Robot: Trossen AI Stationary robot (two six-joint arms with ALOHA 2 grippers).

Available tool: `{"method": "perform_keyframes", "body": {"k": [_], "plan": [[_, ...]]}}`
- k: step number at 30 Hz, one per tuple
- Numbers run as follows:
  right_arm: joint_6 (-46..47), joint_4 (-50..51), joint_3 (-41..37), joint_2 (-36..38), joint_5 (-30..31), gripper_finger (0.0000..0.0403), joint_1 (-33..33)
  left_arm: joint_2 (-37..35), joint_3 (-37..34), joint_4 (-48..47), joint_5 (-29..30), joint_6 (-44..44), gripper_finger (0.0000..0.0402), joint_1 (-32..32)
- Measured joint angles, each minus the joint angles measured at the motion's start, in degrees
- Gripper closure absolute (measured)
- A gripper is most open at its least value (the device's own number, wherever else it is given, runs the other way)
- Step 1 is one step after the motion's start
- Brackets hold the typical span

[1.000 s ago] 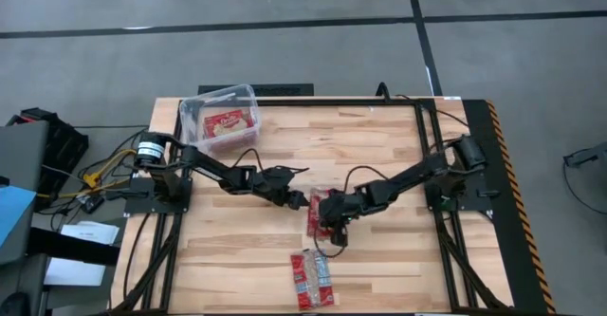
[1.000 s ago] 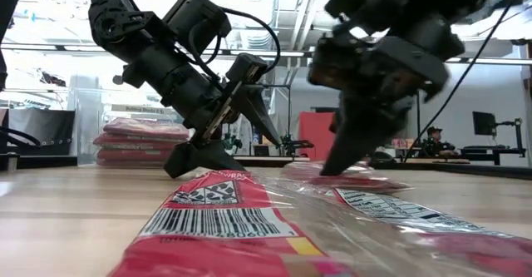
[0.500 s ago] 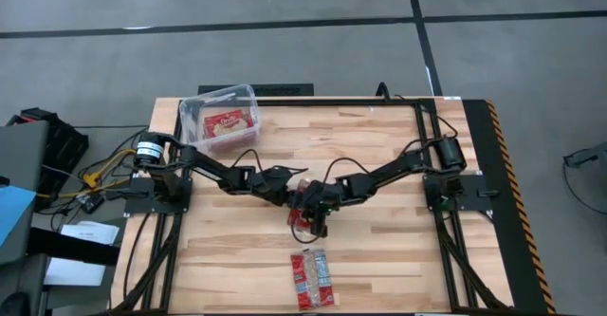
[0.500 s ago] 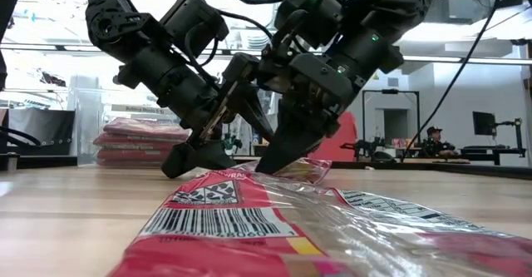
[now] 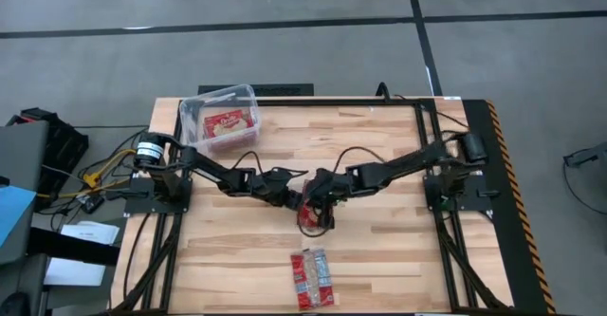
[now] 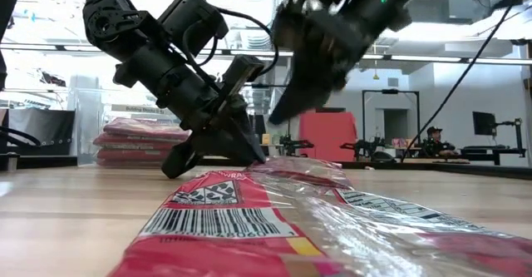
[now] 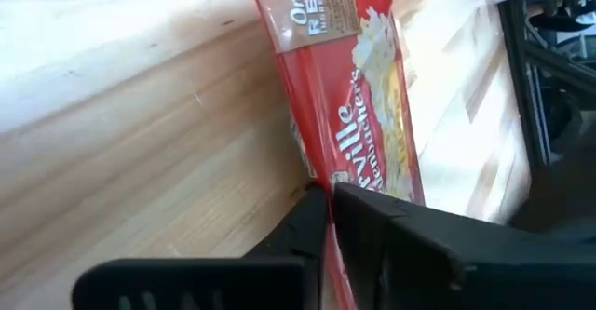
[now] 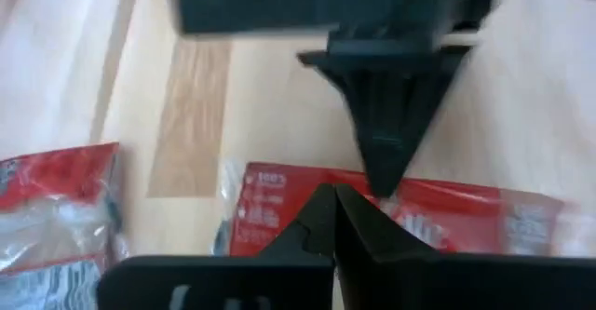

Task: Sort popcorn bags into baskets
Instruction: Put the red popcorn bag into the transparent bin

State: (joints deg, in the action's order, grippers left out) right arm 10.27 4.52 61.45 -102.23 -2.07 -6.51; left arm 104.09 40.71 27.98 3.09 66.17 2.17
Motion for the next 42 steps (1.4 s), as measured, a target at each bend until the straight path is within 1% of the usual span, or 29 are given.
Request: {"method": "perform_keyframes", "body": {"k": [4, 8, 10, 12, 15, 17, 19, 23, 26, 28, 30, 32, 35, 37, 39, 42], "plan": [[0.2, 7.2, 0.0, 7.4, 0.5, 0.0384, -0.7, 0.0, 0.0, 0.4, 0.2, 0.3, 0.0399, -0.3], [0.4, 15.3, -0.5, 12.6, 8.0, 0.0393, -2.5, 0.0, -0.1, 2.9, 0.2, 1.0, 0.0401, -0.4], [1.7, 16.5, -1.8, 13.0, 10.8, 0.0395, -3.4, 0.1, 0.0, 3.0, 0.4, 1.9, 0.0401, -0.5], [3.9, 15.7, -4.3, 12.7, 11.3, 0.0393, -4.2, 0.1, 0.2, 2.9, 0.4, 1.8, 0.0401, -0.5], [7.0, 12.0, -7.5, 10.0, 11.3, 0.0387, -5.4, 0.1, 0.2, 2.8, 0.6, 0.7, 0.0391, -0.1], [9.0, 10.4, -8.9, 7.3, 11.2, 0.0386, -6.0, 0.1, 0.3, 2.3, 0.9, 0.1, 0.0373, 0.2], [10.1, 9.1, -9.4, 5.1, 11.1, 0.0388, -6.5, 0.1, 0.3, 2.3, 0.9, 0.0, 0.0345, 0.5], [10.3, 6.9, -9.3, 0.5, 11.0, 0.0394, -7.7, 0.1, 0.4, 1.4, 1.5, 0.7, 0.0270, 0.8], [9.8, 1.8, -9.1, -1.8, 10.0, 0.0392, -7.8, 0.1, 0.4, 1.2, 0.8, 2.1, 0.0215, 0.8], [9.2, -1.4, -8.6, -3.4, 9.8, 0.0387, -7.5, 0.1, 0.4, 0.5, 0.9, 3.4, 0.0186, 0.7], [8.7, -2.8, -8.0, -4.1, 9.3, 0.0385, -6.6, 0.1, 0.4, 0.0, 1.1, 4.3, 0.0165, 0.7], [8.7, -2.7, -7.3, -4.4, 9.0, 0.0385, -5.7, 0.1, 0.5, -0.7, 1.1, 5.3, 0.0156, 0.7], [8.7, -2.9, -6.9, -4.4, 8.8, 0.0391, -4.4, 0.0, 0.5, -1.4, 0.9, 7.1, 0.0166, 0.6], [8.6, -2.5, -7.0, -4.1, 7.9, 0.0393, -3.7, 0.0, 0.5, -1.7, 0.6, 7.2, 0.0194, 0.6], [8.3, -1.6, -7.0, -3.6, 7.2, 0.0393, -3.4, 0.0, 0.5, -1.6, -0.1, 7.0, 0.0236, 0.6], [7.3, -1.7, -6.9, -2.2, 6.3, 0.0386, -3.3, 0.0, 0.5, -1.8, -0.5, 6.2, 0.0321, 0.6]]}}
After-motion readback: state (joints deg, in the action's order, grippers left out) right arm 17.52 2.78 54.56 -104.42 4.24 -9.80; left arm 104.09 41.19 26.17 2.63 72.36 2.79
